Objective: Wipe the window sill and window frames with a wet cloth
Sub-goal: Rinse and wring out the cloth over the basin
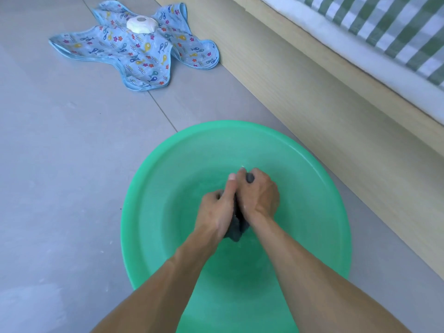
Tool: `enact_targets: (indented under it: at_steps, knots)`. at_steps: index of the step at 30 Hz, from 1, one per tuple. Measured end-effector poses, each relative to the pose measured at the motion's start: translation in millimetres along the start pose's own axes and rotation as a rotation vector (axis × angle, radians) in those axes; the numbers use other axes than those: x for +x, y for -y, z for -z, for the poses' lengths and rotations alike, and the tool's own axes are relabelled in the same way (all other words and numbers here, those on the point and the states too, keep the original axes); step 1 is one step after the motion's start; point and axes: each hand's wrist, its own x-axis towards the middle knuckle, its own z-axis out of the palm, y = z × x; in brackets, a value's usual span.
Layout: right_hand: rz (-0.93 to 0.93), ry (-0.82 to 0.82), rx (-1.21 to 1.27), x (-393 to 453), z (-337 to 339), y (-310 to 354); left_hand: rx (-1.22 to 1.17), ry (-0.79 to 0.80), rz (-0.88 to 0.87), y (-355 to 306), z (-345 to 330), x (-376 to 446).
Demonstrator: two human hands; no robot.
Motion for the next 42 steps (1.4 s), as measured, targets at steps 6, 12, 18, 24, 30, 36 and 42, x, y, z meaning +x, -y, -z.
enact_targets:
  at_steps: [6,12,18,24,30,36,42]
  knots:
    - [0.272,-0.039,-0.372,-30,-27,-47,0.591,-0.416,-0.235,29,20,5]
    - [0.11,0.082,0.19,-39,-16,9,0.182,-0.172,-0.045,28,16,25]
    - [0.03,0.003,0.117,-9,0,11,-0.021,0.122,0.107,5,8,9]
    - [0.444,0.317,-0.531,-6,16,-29,0.717,-0.056,-0.286,23,36,17]
    - [0.75,0.337,-0.683,-16,31,-30,0.955,0.027,-0.399,36,37,14]
    - [0.228,0.557,0.32,-9,55,6,0.301,0.267,-0.49,33,27,20]
    - [0.029,0.473,0.529,-9,75,7,0.286,0.17,-0.385,-1,16,14]
